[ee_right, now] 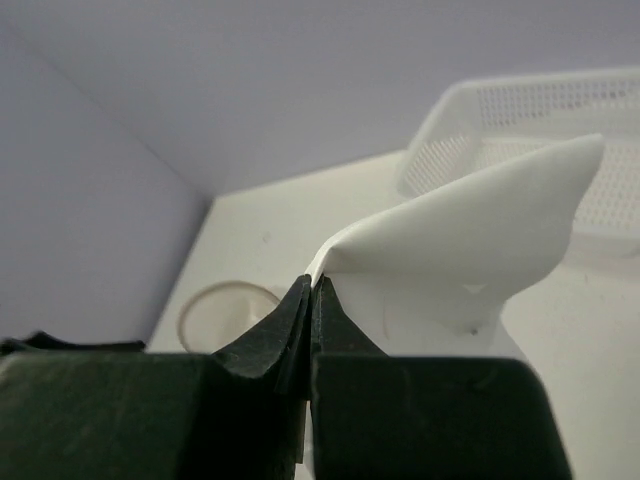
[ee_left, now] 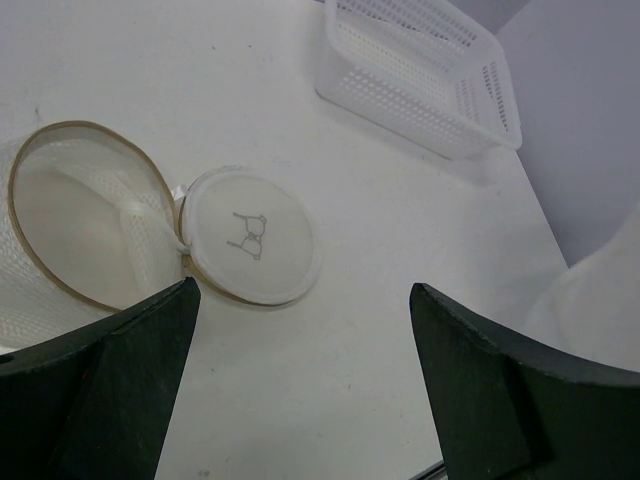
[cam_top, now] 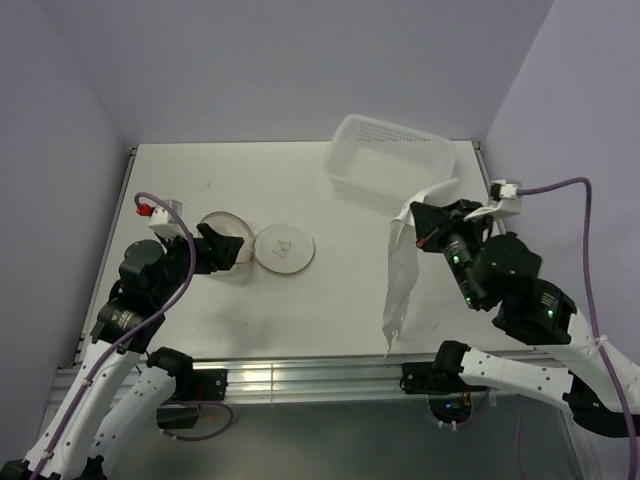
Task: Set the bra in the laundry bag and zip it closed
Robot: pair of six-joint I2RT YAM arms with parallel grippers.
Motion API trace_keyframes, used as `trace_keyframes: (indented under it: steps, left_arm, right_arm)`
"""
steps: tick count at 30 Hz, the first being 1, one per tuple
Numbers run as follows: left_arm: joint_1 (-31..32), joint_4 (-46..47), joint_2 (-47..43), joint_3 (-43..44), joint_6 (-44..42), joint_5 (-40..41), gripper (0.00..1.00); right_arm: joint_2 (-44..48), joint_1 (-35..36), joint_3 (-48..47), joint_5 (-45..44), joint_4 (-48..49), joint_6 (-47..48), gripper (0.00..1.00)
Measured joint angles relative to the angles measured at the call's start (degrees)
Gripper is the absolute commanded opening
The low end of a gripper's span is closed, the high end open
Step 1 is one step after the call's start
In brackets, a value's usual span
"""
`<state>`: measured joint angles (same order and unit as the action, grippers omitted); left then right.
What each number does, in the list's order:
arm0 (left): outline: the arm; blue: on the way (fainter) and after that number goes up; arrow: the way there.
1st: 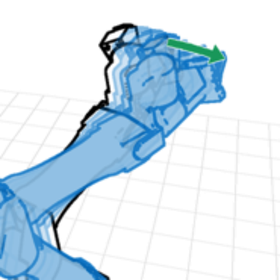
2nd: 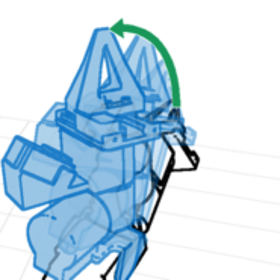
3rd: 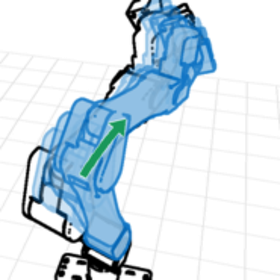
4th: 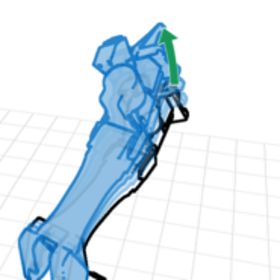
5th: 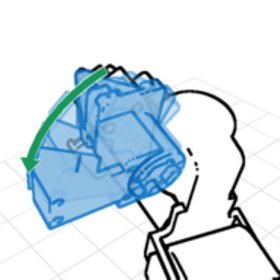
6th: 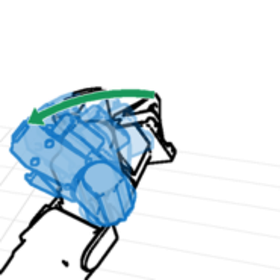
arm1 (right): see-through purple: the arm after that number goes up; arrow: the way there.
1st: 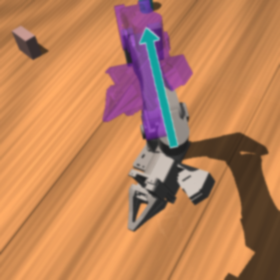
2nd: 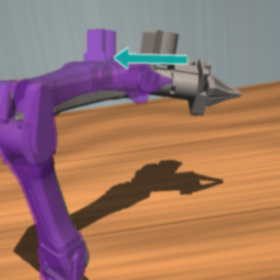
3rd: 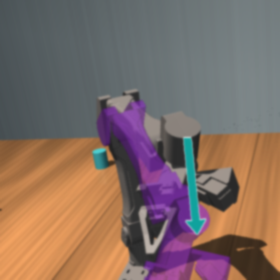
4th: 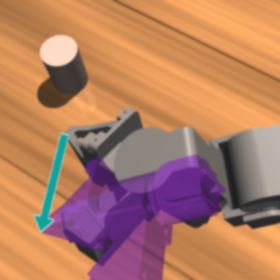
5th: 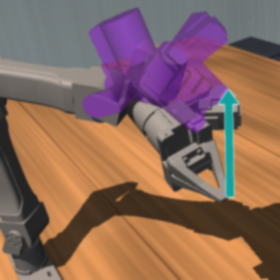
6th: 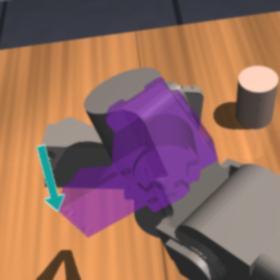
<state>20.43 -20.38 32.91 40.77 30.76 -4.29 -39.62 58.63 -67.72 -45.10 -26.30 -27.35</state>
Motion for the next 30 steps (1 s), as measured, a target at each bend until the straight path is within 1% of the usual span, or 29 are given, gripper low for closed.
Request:
trace_keyframes:
  steps: [2, 6, 11, 13, 16, 19, 21, 25, 30]
  left_arm:
    - [0.00, 0.02, 0.26, -0.20, 0.13, -0.50, 0.93]
    - [0.00, 0.28, 1.33, -0.28, 0.15, -1.20, 0.93]
    - [0.00, 0.42, 2.21, -0.28, 0.13, -1.53, 0.93]
    - [0.00, 0.42, 2.21, -0.28, 0.13, -1.49, 0.93]
    - [0.00, 0.42, 2.21, -0.28, 0.11, -1.44, 0.93]
    - [0.00, 0.42, 2.32, -0.28, 0.11, -1.44, 0.93]
    - [0.00, 0.42, 2.51, -0.28, 0.09, -1.44, 0.93]
    - [0.00, 0.42, 2.60, -0.28, 0.09, -1.31, 0.92]
    - [0.00, 0.46, 2.62, -0.28, 0.11, -0.87, 0.93]
  right_arm:
    - [-1.22, 0.00, 1.68, -0.04, -2.25, -1.73, 0.00]
    - [-6.73, -0.81, 5.01, -0.04, -3.02, -3.04, 0.00]
    - [-15.69, -5.73, 5.55, 3.74, -0.96, -2.56, 0.00]
    - [-16.09, -5.90, 6.62, 4.33, 0.42, -1.64, 0.00]
    - [-12.35, -4.39, 7.54, 4.87, 3.78, 0.55, 0.00]
    - [-4.61, -2.84, 7.26, 6.93, 7.78, 3.10, 0.00]
    - [-0.11, -2.34, 5.92, 8.52, 8.46, 4.02, 0.00]
    - [5.88, -2.25, -1.11, 11.37, 7.67, 4.61, 0.00]
    - [7.08, -2.25, -8.98, 16.24, 4.31, 3.65, 0.00]
